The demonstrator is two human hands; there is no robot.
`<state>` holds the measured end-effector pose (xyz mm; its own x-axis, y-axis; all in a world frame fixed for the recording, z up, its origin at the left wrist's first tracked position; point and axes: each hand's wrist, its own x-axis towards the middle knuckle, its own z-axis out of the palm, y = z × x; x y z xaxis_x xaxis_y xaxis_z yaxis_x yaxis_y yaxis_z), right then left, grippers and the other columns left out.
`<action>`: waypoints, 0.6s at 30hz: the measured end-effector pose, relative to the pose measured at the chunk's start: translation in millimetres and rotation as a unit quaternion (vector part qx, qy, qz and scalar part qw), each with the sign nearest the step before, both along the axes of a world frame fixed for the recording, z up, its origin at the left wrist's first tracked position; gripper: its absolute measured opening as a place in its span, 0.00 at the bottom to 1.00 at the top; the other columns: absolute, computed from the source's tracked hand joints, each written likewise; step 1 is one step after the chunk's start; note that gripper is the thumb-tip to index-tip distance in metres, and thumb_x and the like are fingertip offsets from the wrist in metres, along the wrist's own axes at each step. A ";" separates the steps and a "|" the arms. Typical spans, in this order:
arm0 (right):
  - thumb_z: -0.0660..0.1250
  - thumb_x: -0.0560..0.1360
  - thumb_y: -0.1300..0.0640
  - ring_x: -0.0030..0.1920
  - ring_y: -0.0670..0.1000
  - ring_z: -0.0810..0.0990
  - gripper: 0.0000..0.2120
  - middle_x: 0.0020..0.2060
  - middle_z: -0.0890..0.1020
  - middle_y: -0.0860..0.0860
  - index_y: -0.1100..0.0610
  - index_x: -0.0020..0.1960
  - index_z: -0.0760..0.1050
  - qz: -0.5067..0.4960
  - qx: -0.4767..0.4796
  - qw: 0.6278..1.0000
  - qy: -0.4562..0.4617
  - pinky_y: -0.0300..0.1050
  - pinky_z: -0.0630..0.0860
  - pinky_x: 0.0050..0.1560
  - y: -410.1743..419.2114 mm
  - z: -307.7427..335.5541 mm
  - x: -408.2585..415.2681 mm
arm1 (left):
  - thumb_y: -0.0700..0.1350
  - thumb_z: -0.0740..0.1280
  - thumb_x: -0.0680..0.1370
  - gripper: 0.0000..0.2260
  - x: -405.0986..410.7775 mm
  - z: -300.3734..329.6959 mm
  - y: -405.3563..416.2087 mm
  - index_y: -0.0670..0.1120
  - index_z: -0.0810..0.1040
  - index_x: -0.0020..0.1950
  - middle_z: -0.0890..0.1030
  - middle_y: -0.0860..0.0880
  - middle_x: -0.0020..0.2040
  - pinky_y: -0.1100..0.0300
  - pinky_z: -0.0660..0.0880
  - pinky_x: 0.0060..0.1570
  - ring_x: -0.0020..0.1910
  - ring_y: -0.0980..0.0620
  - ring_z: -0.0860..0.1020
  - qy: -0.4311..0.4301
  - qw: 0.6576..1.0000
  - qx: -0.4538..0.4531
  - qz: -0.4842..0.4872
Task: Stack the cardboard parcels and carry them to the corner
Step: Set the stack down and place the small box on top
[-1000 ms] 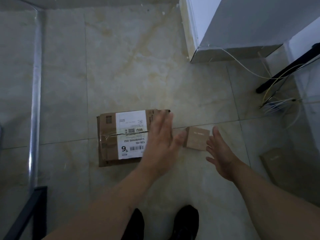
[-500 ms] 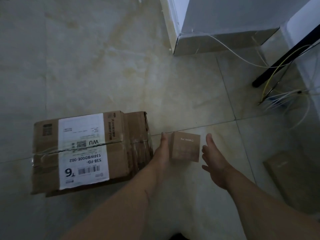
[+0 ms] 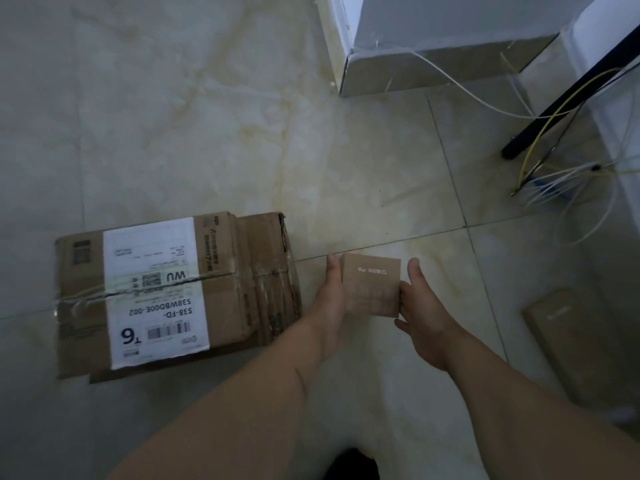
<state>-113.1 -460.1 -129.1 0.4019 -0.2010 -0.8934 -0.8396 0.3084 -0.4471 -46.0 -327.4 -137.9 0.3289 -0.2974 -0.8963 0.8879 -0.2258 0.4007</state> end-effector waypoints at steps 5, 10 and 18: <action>0.41 0.78 0.27 0.69 0.45 0.71 0.40 0.71 0.76 0.44 0.47 0.80 0.68 0.013 0.003 1.000 -0.015 0.54 0.55 0.78 0.9 48.6 0.9 | 0.71 0.42 0.78 0.33 3.0 50.5 6.2 0.56 0.83 0.44 0.83 0.49 0.53 0.47 0.62 0.73 0.63 0.48 0.77 0.015 1.000 -0.008 -0.003; 0.41 0.78 0.27 0.71 0.43 0.71 0.38 0.71 0.77 0.41 0.43 0.80 0.66 0.036 0.000 0.999 -0.040 0.54 0.56 0.78 7.4 113.5 6.4 | 0.70 0.42 0.78 0.33 11.2 117.0 18.2 0.53 0.83 0.51 0.84 0.49 0.56 0.52 0.65 0.70 0.60 0.50 0.79 -0.003 1.000 -0.020 0.020; 0.41 0.79 0.29 0.67 0.43 0.73 0.38 0.70 0.77 0.43 0.45 0.79 0.69 0.072 -0.007 0.994 -0.079 0.49 0.60 0.69 52.8 204.5 29.4 | 0.65 0.43 0.82 0.34 27.3 210.6 72.8 0.46 0.82 0.58 0.84 0.48 0.47 0.72 0.73 0.24 0.27 0.63 0.82 -0.040 0.997 -0.050 0.037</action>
<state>-83.7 -407.3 75.4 0.5621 -0.1421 -0.8148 -0.7942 0.1825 -0.5797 -18.7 -254.6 72.7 0.4222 -0.3562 -0.8336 0.8652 -0.1163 0.4878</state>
